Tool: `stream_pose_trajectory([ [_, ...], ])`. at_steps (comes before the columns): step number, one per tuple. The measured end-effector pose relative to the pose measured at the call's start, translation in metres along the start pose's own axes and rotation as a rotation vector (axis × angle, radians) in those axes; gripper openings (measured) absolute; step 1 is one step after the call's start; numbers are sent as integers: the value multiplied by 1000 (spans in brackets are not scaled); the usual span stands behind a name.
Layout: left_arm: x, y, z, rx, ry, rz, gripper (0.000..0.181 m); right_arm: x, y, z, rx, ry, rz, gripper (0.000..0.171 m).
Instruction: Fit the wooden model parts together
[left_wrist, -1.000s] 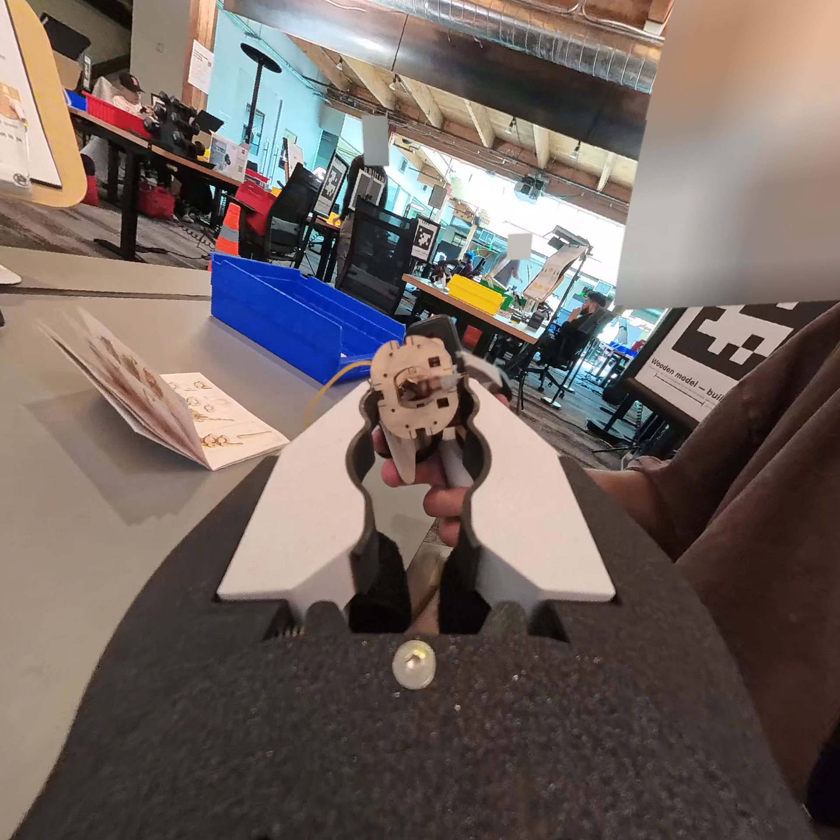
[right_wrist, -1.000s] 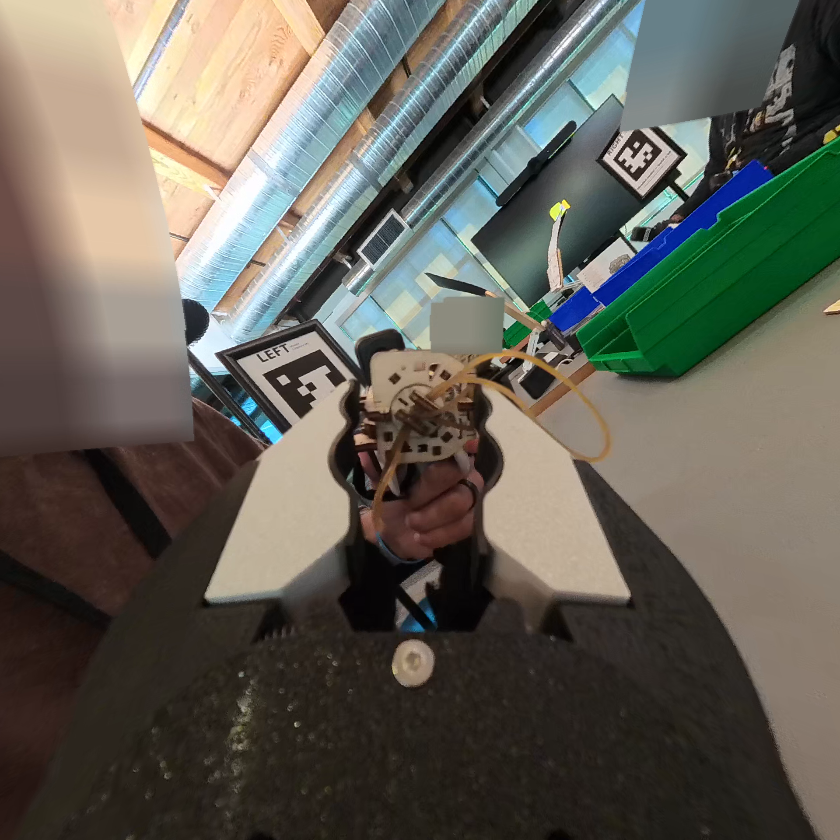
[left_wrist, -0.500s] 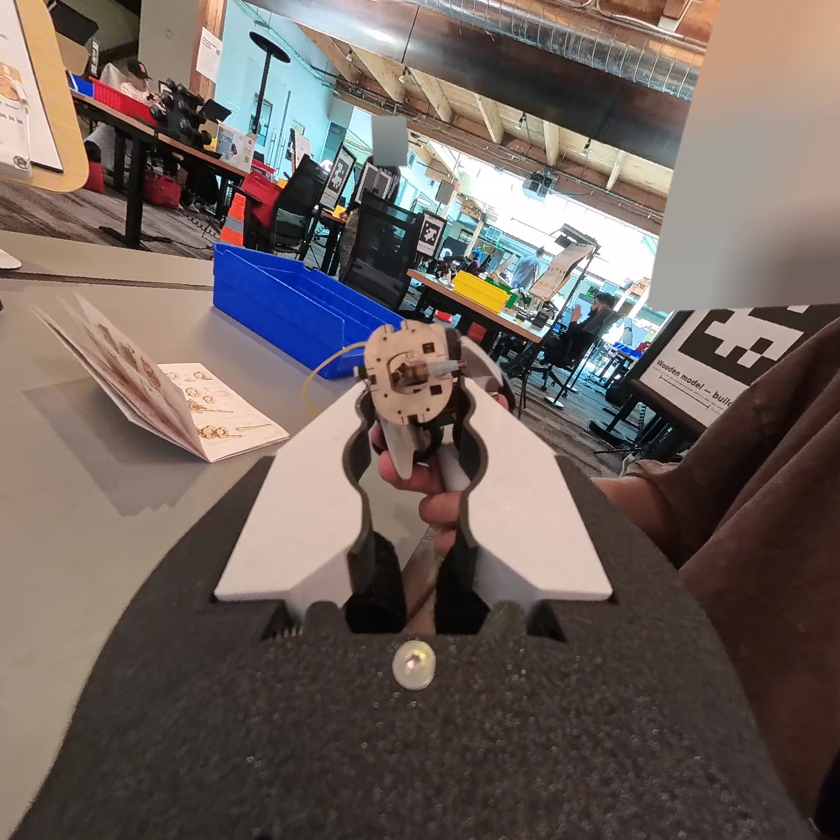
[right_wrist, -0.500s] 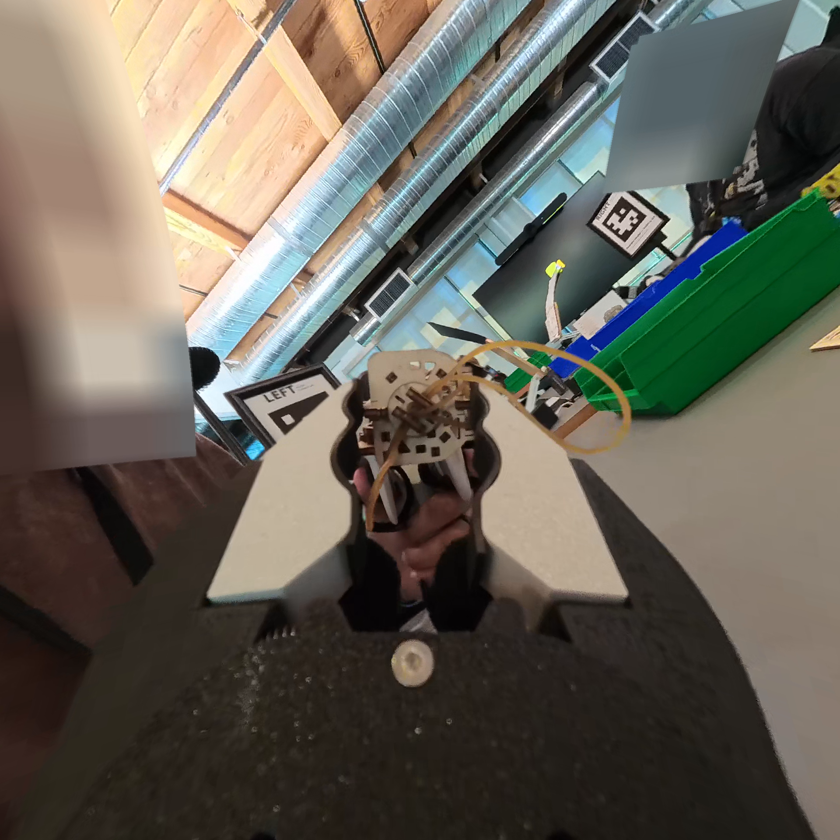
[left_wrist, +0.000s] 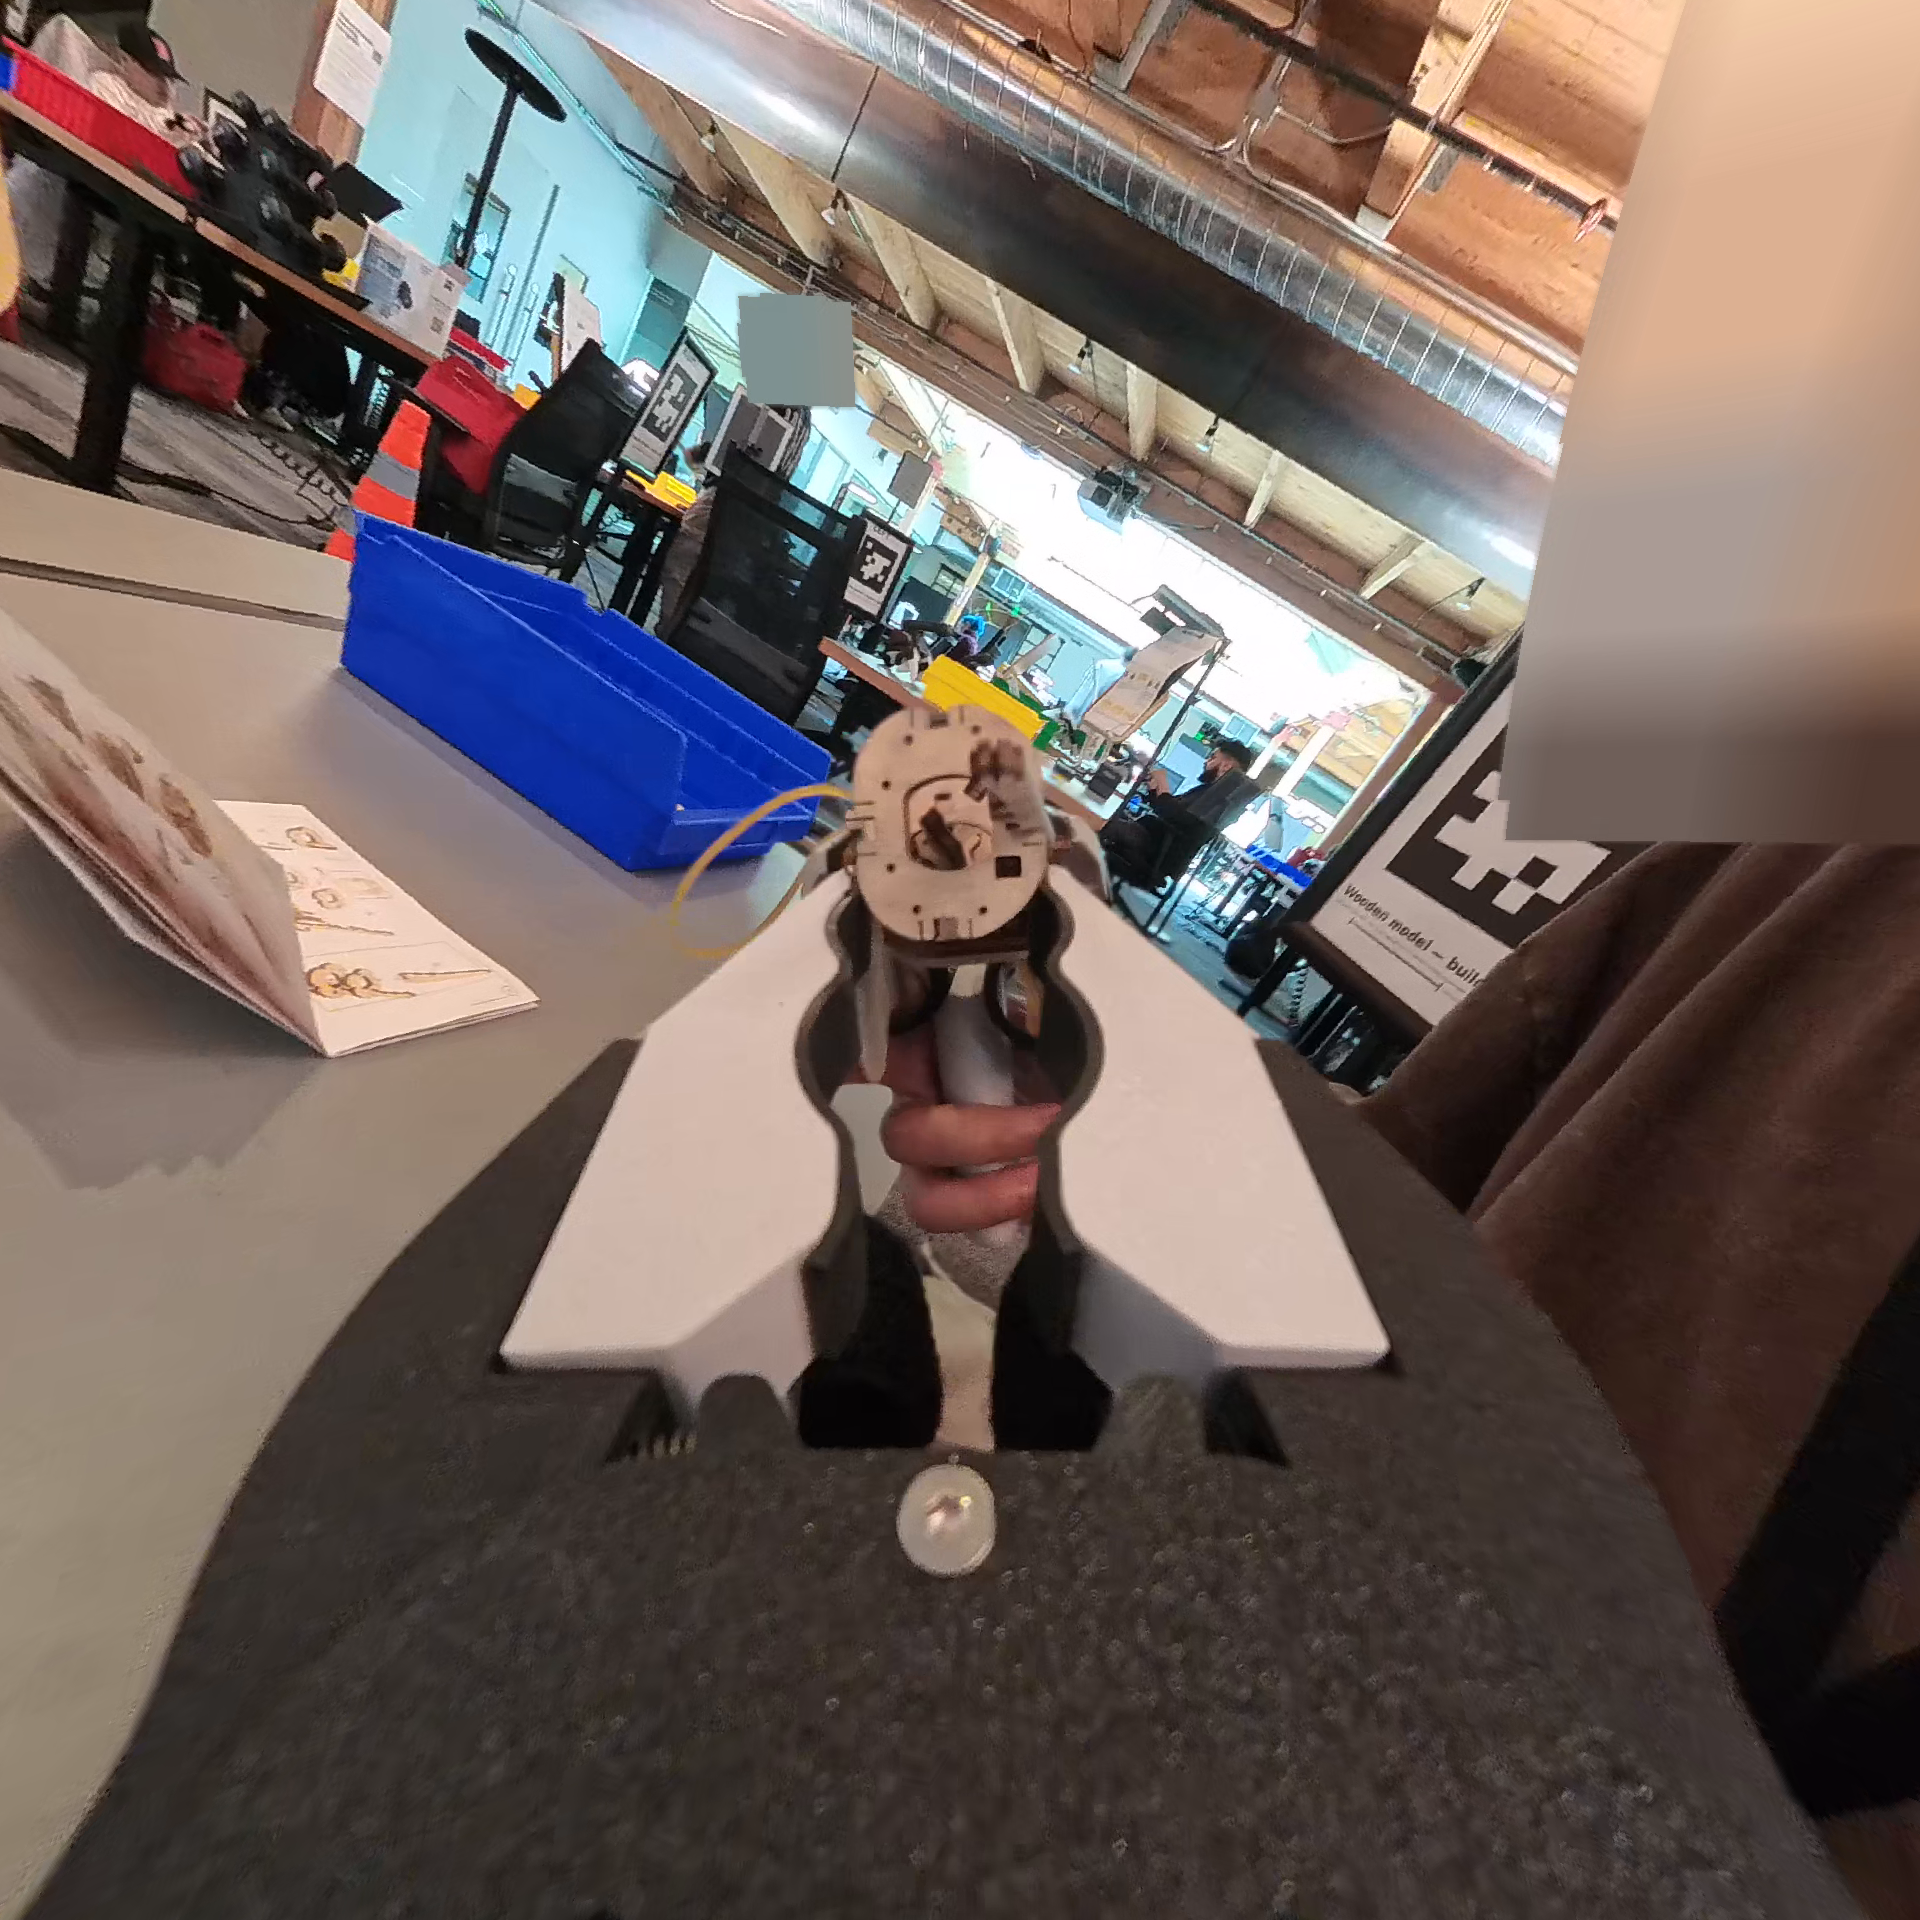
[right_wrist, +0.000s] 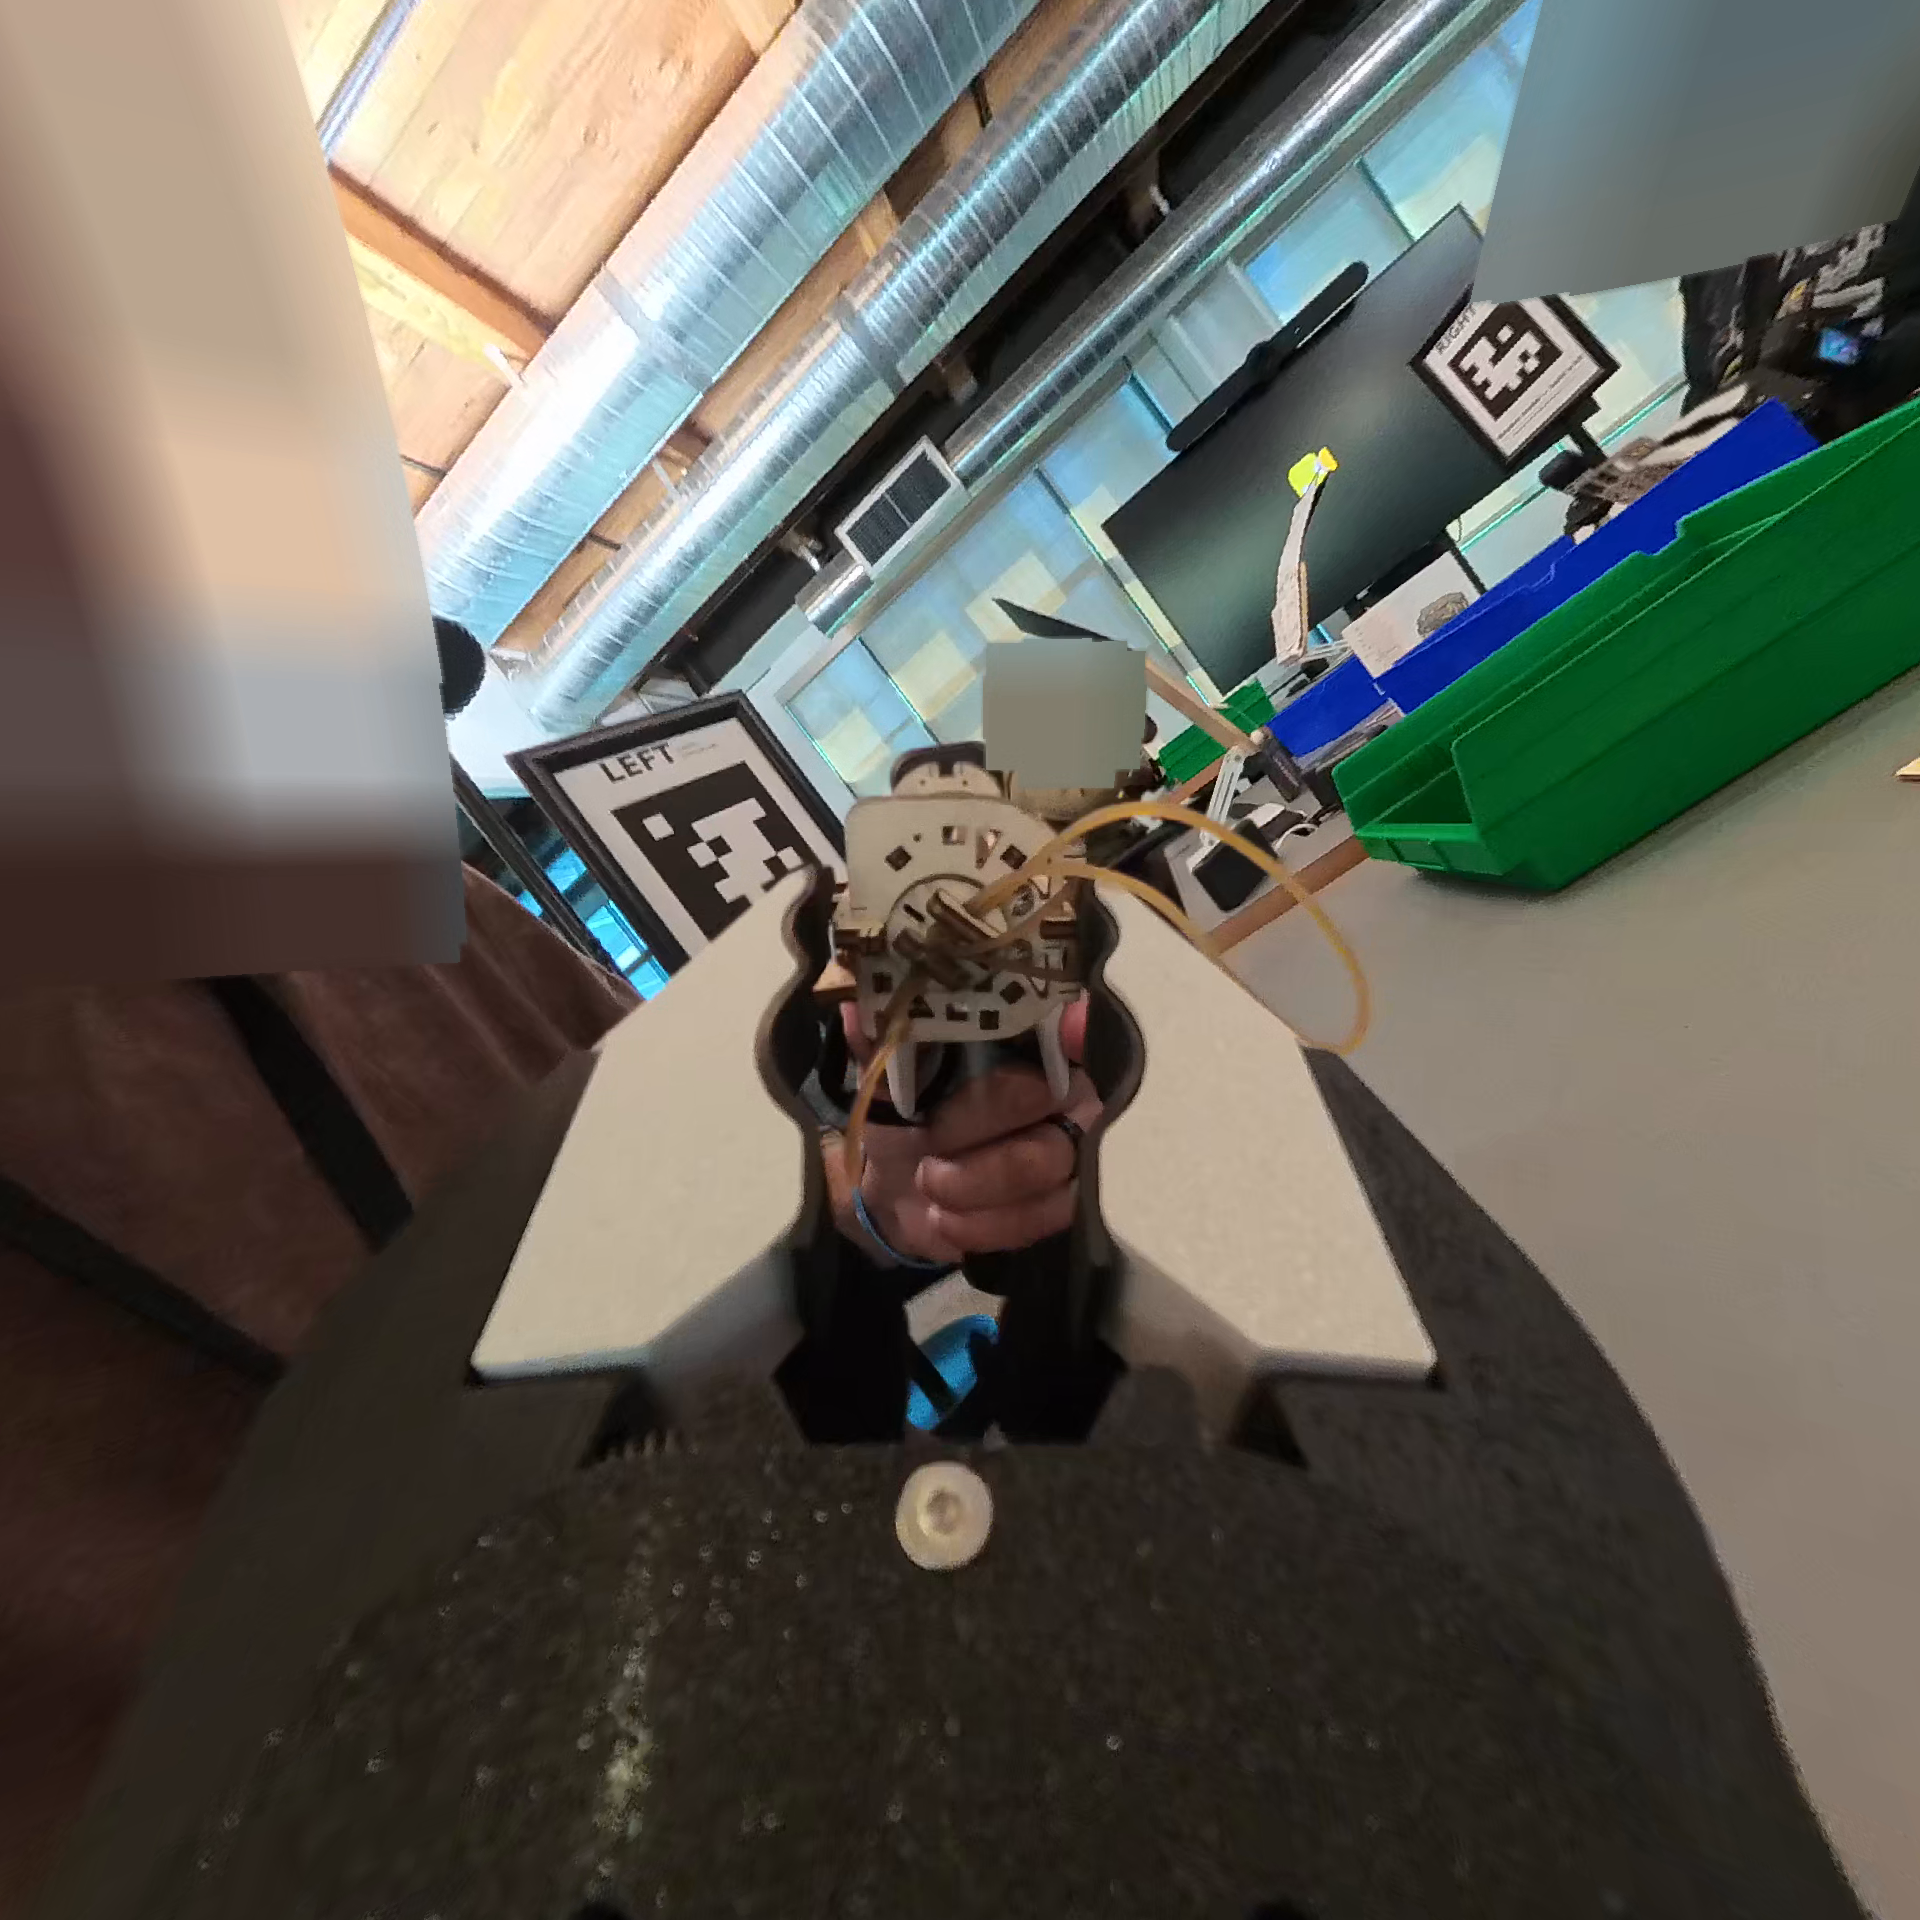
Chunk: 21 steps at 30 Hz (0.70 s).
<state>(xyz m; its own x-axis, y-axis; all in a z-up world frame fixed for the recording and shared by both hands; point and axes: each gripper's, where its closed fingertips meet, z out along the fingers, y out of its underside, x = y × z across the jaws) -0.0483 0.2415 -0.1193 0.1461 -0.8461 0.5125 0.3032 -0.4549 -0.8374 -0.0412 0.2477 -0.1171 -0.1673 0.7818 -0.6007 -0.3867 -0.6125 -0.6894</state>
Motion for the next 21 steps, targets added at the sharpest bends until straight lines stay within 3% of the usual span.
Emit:
stream_pose_trajectory([
  [12, 6, -2, -1, 15, 55, -39, 28, -12, 2, -3, -67, -74, -24, 53],
  [21, 9, -2, 0, 14, 51, -7, 28, -10, 5, -5, -118, -45, -72, 44],
])
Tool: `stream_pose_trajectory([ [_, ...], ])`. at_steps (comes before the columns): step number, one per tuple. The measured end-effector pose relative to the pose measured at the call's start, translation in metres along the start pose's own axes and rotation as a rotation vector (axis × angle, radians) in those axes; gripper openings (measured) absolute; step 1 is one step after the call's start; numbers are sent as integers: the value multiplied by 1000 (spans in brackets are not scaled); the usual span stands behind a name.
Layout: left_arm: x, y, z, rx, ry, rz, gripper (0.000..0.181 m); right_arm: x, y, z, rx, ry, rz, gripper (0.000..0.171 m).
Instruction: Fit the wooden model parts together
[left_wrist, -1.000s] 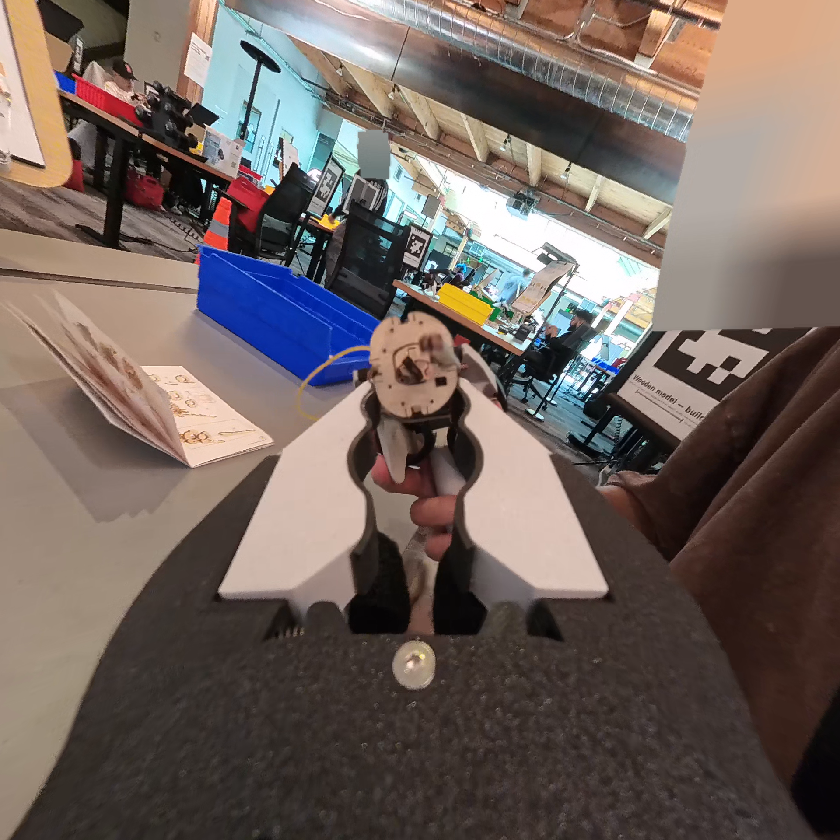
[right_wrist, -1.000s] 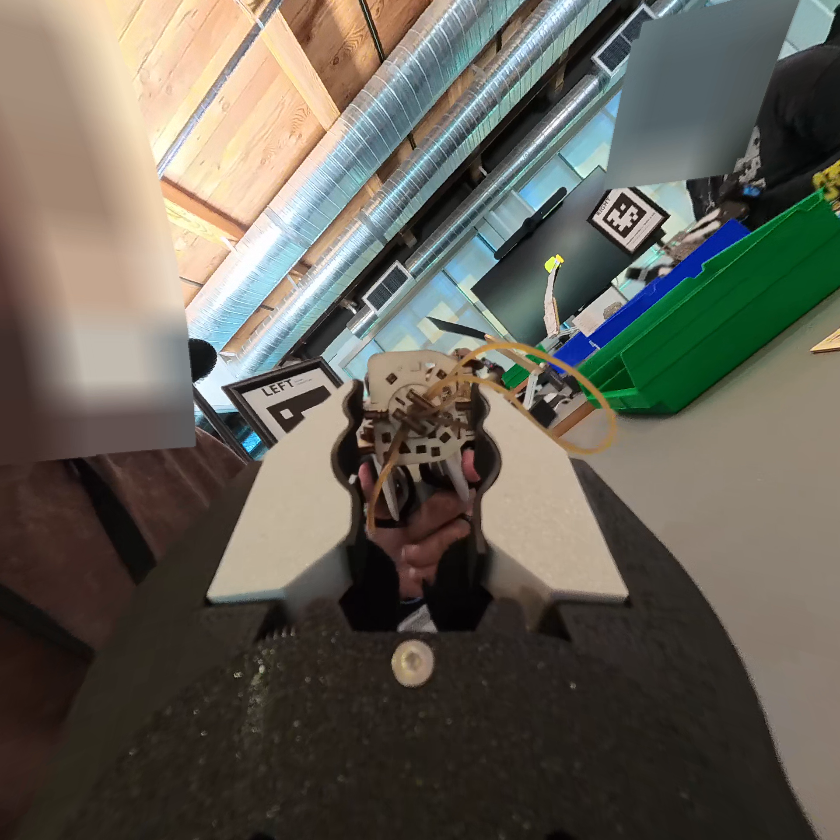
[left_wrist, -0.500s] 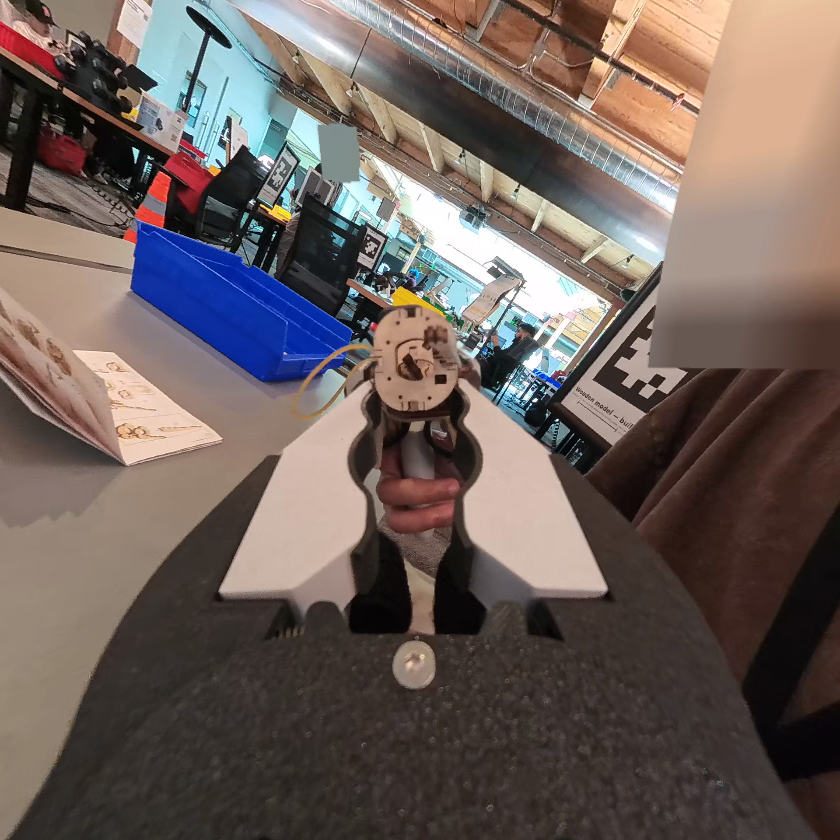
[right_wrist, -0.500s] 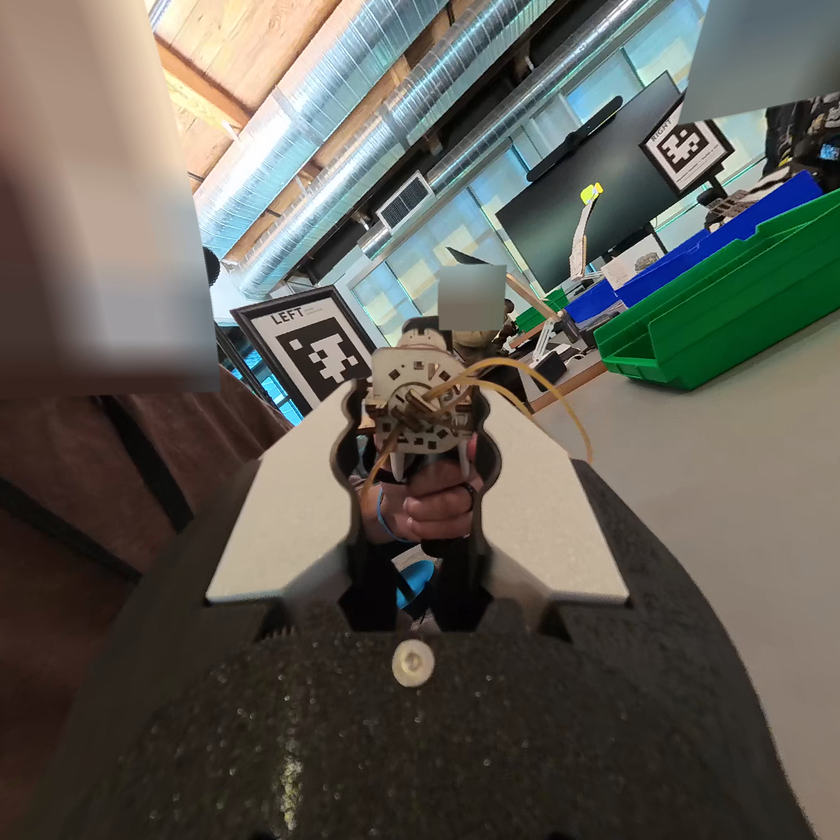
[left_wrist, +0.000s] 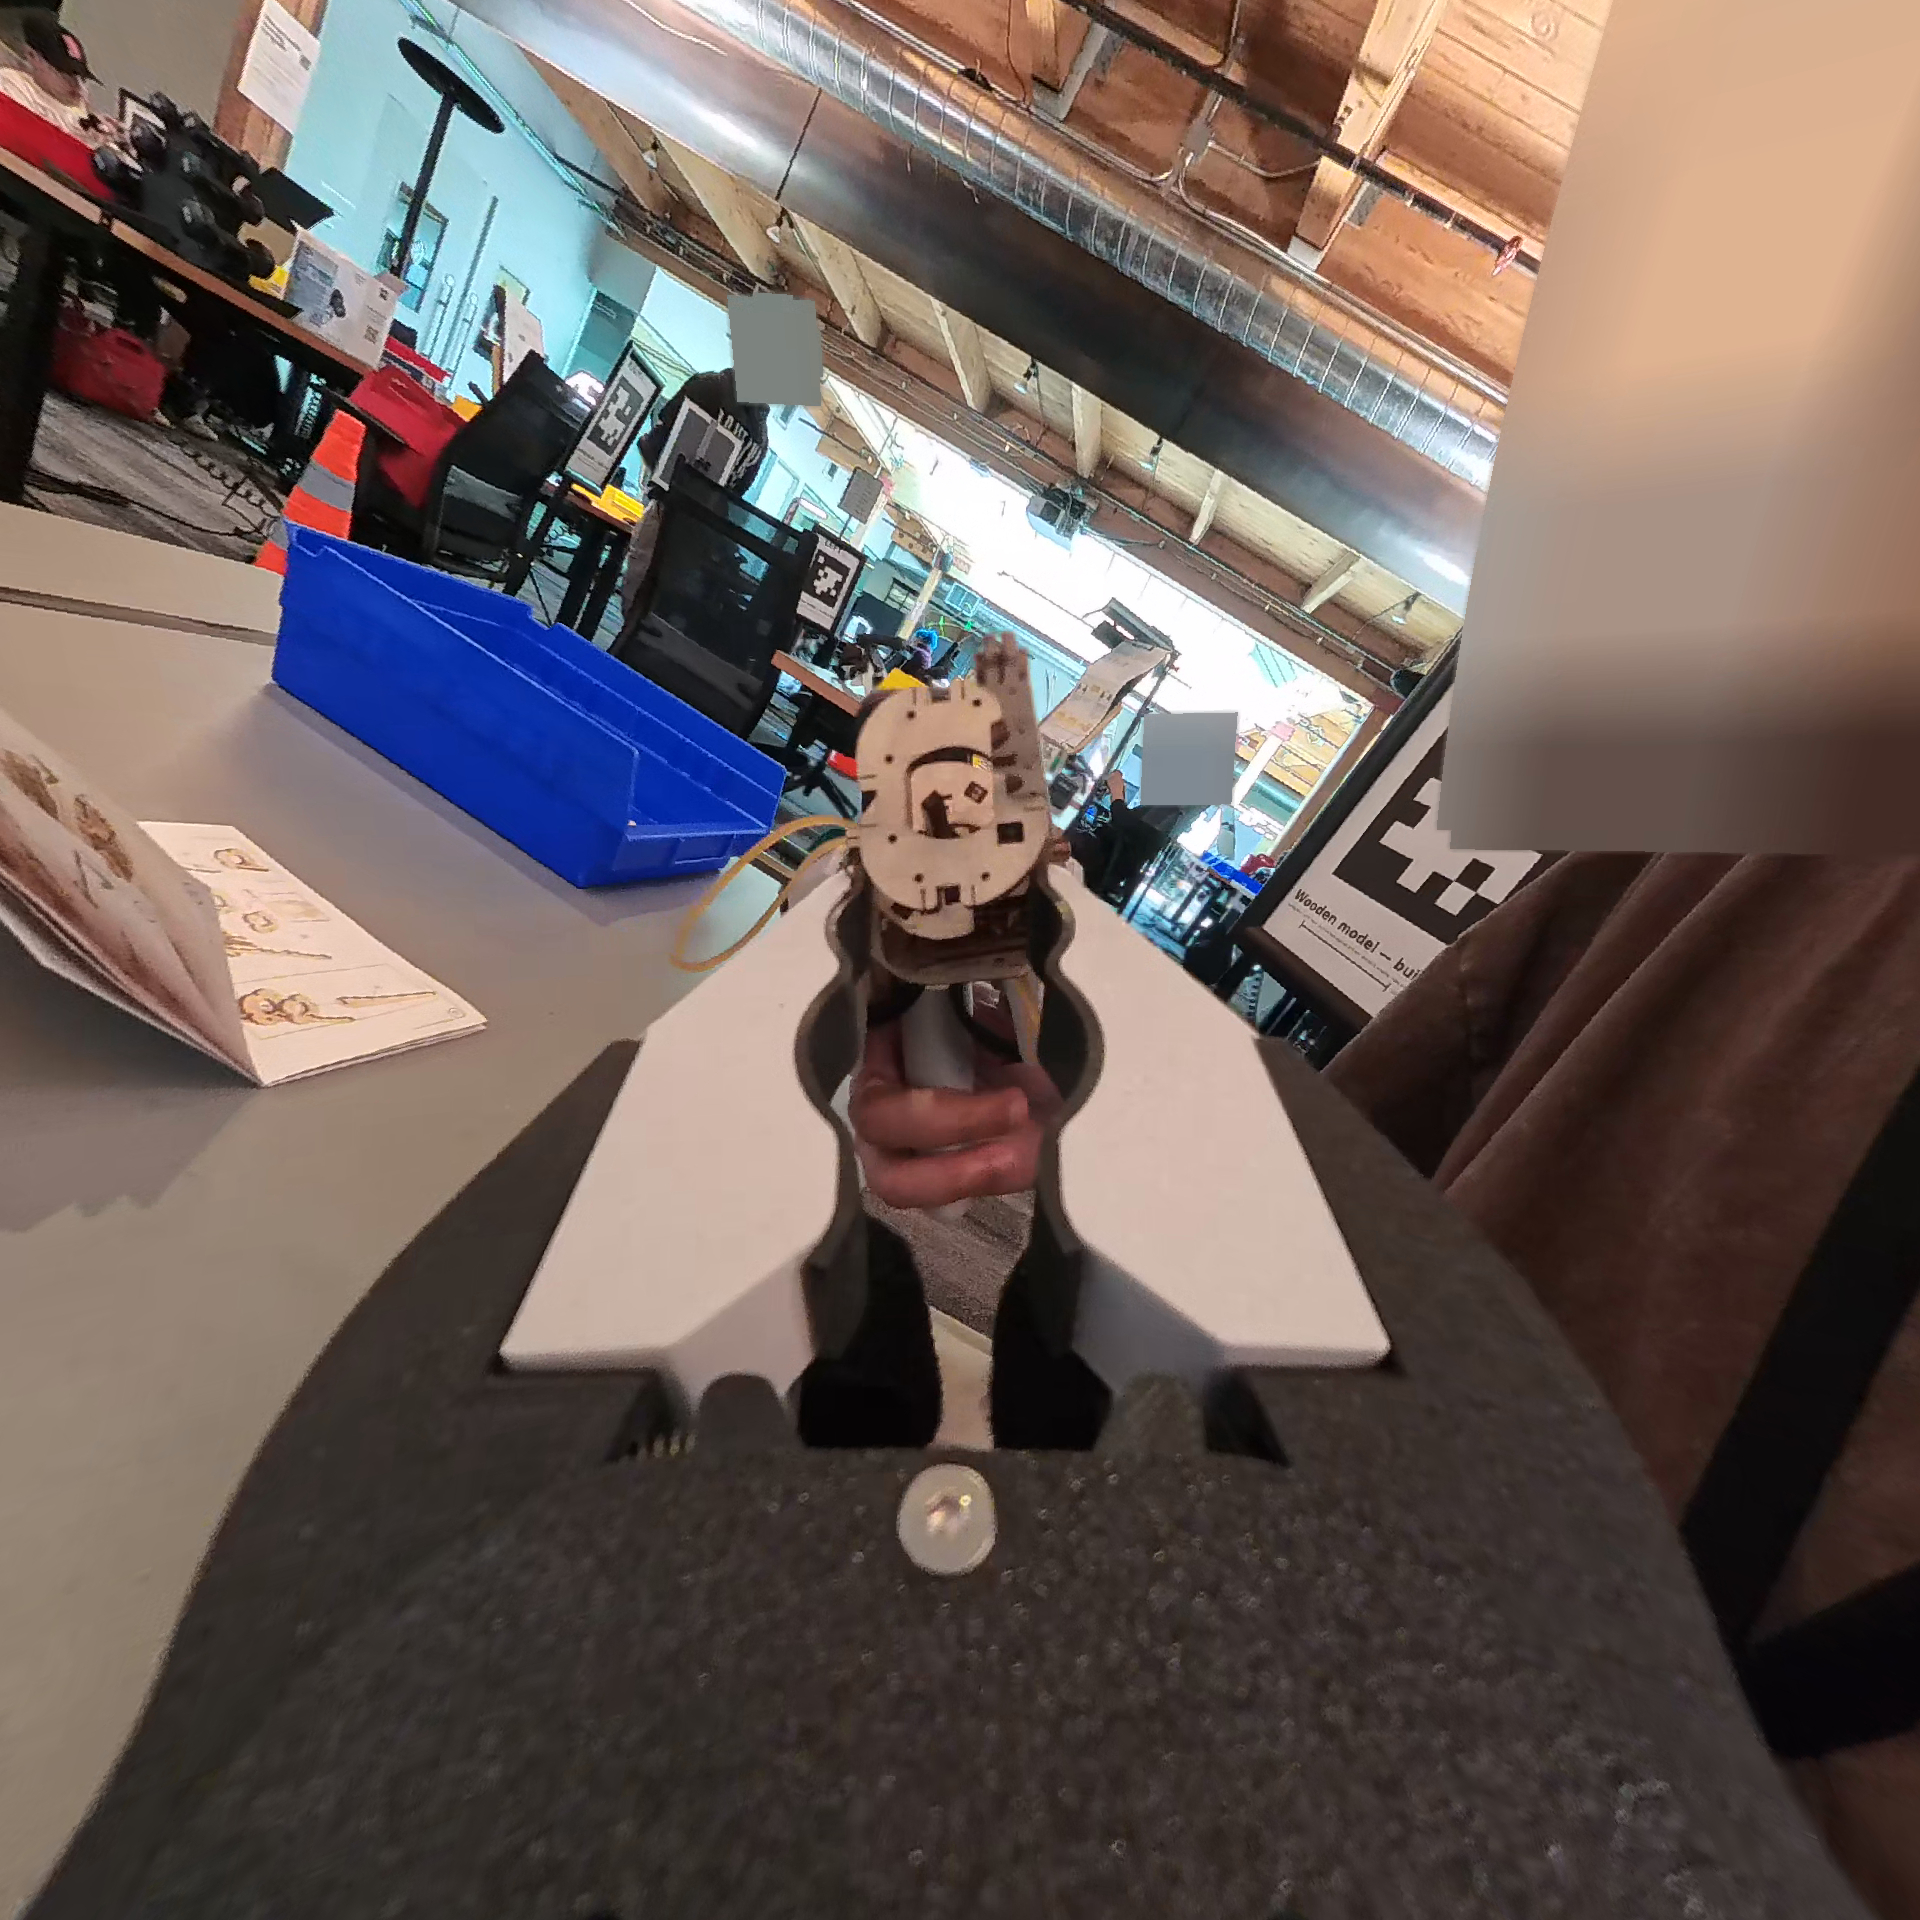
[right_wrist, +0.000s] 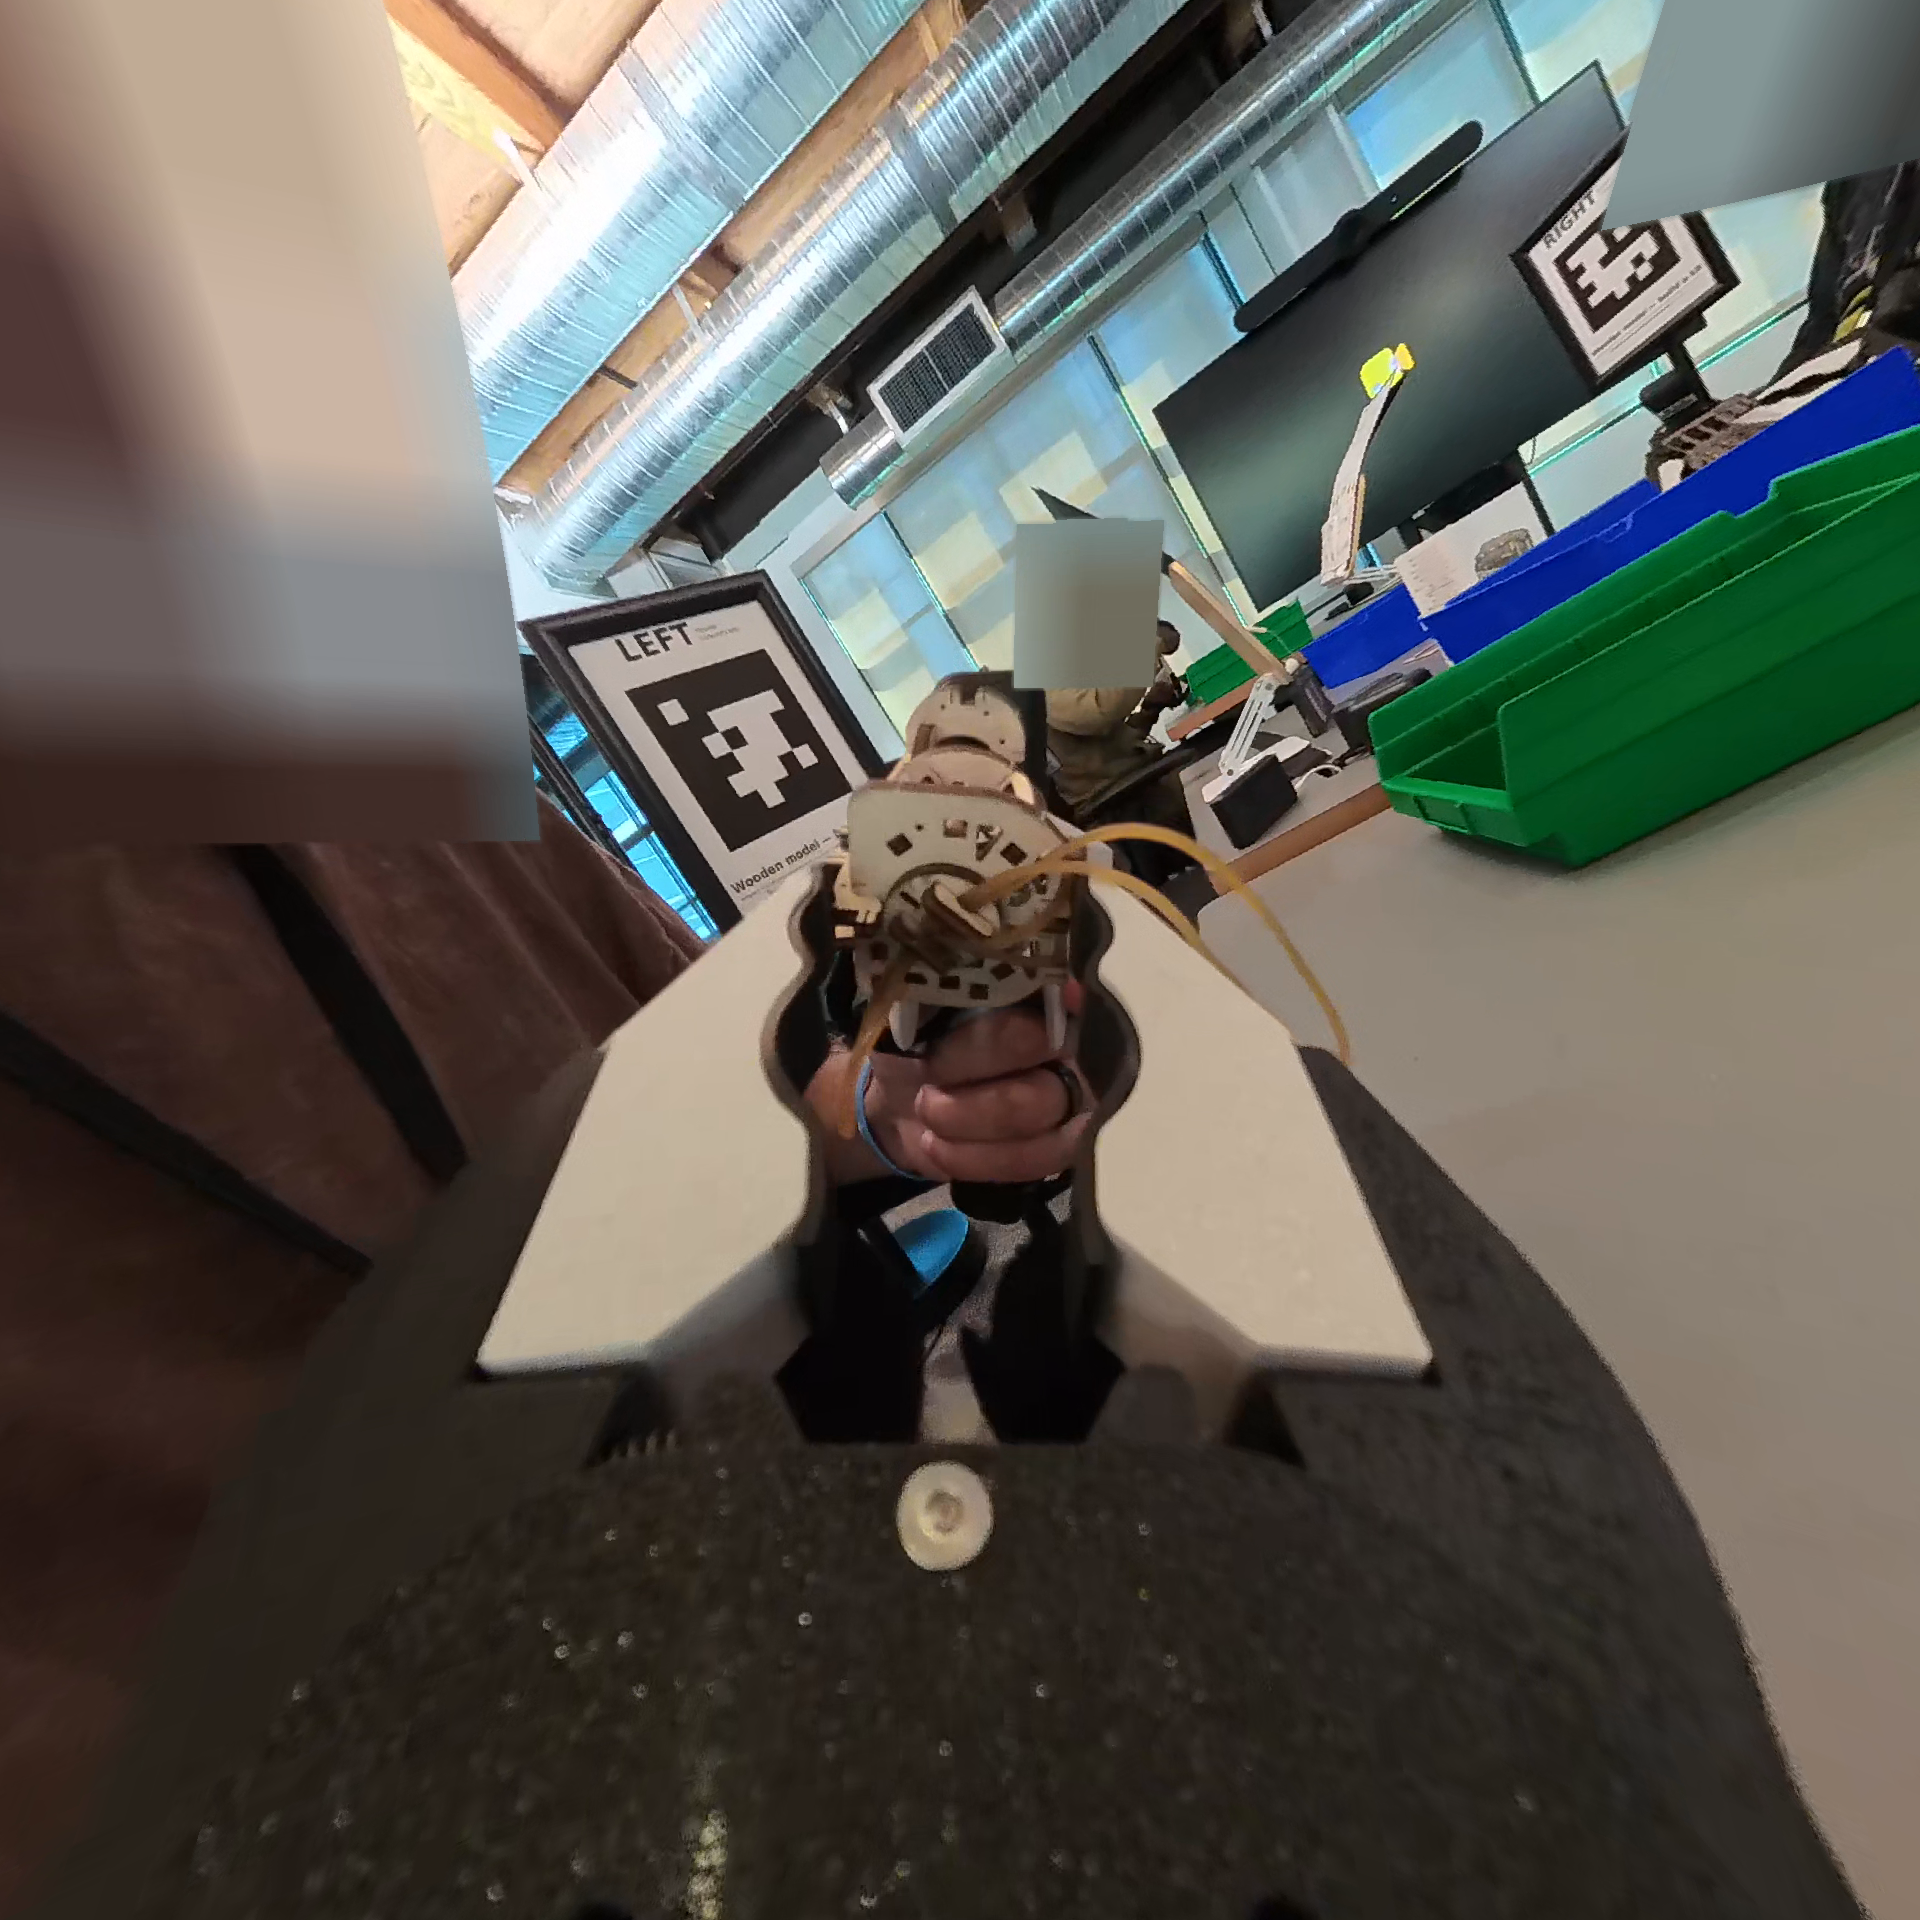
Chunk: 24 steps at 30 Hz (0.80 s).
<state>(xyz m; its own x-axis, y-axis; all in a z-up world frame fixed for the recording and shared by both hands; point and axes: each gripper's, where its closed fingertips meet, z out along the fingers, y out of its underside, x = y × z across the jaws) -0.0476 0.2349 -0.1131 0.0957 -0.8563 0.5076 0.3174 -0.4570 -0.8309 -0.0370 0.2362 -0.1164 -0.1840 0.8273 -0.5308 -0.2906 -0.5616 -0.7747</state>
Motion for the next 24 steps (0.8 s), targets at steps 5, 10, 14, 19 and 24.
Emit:
stream_pose_trajectory([
  [5, 6, -1, 1, 6, 14, 33, 28, -5, 0, 0, -20, -16, -43, 44],
  [10, 10, -3, 1, 16, 26, 46, 28, -9, 0, 1, -26, -27, -52, 44],
  [14, 12, -4, 2, 21, 23, 55, 28, -10, -1, 2, -21, -27, -70, 44],
  [19, 4, -12, -2, 56, -20, 61, 28, 0, -10, 1, 120, -21, 9, 44],
  [24, -11, -4, -1, 7, -113, 84, 32, 13, -22, -9, 321, -52, 124, 44],
])
